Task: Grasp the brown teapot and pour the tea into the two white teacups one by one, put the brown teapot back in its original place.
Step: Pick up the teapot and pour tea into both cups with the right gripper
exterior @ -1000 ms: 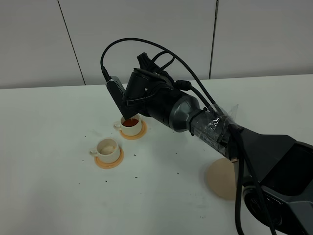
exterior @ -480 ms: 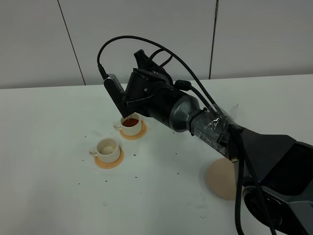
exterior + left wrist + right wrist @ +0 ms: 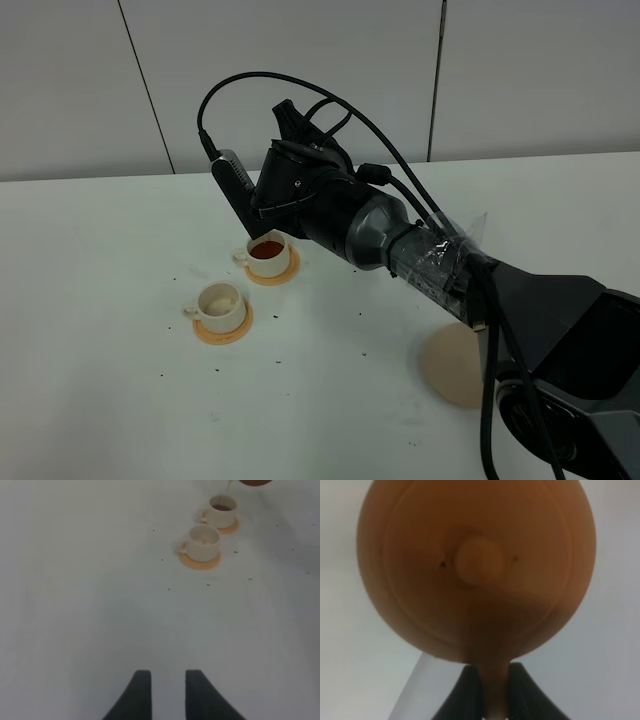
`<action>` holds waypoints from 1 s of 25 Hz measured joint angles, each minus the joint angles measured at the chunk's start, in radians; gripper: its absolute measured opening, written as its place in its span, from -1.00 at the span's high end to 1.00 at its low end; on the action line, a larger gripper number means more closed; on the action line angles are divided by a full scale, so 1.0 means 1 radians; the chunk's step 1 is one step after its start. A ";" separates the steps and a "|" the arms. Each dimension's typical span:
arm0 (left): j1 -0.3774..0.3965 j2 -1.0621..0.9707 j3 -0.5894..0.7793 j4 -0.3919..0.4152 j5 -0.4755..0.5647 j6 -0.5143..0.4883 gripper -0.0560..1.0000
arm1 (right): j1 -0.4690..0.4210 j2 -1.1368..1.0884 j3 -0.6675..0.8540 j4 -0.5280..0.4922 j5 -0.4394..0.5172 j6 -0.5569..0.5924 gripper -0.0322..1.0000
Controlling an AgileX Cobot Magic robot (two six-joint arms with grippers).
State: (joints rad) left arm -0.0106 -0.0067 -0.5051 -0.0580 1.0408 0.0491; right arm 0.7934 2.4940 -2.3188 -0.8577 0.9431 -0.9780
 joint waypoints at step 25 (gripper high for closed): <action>0.000 0.000 0.000 0.000 0.000 0.000 0.44 | 0.000 0.000 0.000 -0.008 -0.002 -0.018 0.75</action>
State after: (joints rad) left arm -0.0106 -0.0067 -0.5051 -0.0580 1.0408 0.0491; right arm 0.7934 2.4940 -2.3188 -0.8653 0.9412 -0.9957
